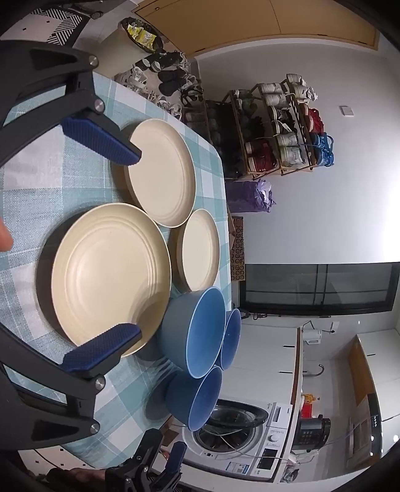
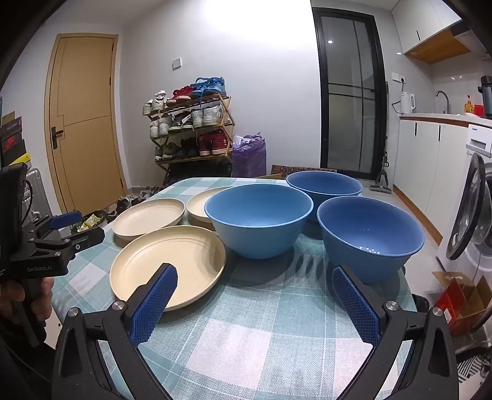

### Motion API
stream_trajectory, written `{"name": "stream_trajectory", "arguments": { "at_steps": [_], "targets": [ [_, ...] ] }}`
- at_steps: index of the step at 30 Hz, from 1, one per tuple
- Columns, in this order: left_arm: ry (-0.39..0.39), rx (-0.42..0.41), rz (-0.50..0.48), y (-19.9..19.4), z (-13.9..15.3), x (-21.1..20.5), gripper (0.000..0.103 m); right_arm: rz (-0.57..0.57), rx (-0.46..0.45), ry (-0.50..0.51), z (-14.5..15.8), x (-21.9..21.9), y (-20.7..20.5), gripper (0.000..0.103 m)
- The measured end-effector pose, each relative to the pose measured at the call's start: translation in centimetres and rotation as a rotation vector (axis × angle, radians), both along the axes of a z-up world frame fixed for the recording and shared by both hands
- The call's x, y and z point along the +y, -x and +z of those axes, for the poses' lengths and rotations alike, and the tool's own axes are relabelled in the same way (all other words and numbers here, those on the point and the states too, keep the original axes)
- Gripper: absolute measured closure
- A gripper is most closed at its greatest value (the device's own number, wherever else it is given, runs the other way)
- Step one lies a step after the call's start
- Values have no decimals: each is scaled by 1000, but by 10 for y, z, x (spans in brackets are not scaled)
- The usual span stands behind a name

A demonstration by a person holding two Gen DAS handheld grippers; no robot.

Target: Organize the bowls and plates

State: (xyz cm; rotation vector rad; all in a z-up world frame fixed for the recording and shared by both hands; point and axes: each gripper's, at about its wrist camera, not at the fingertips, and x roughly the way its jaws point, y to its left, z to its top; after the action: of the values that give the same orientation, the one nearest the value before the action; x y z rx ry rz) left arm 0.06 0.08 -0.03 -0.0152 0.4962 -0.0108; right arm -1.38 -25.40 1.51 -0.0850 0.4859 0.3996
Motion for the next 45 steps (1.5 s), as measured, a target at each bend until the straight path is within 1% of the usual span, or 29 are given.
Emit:
{"name": "stream_trajectory", "arguments": {
  "at_steps": [9, 10, 21, 24, 45],
  "targets": [
    [0, -5, -2, -3, -2, -2, 0, -1, -5, 1, 0, 1, 1, 0],
    [7, -5, -2, 2, -1, 0, 0, -1, -4, 2, 0, 1, 1, 0],
    [9, -2, 0, 7, 0, -4, 0, 1, -5, 5, 0, 1, 3, 0],
    [16, -3, 5, 1, 0, 6, 0, 2, -4, 3, 0, 2, 2, 0],
    [20, 8, 9, -3, -5, 9, 0, 2, 0, 4, -2, 3, 0, 0]
  ]
}}
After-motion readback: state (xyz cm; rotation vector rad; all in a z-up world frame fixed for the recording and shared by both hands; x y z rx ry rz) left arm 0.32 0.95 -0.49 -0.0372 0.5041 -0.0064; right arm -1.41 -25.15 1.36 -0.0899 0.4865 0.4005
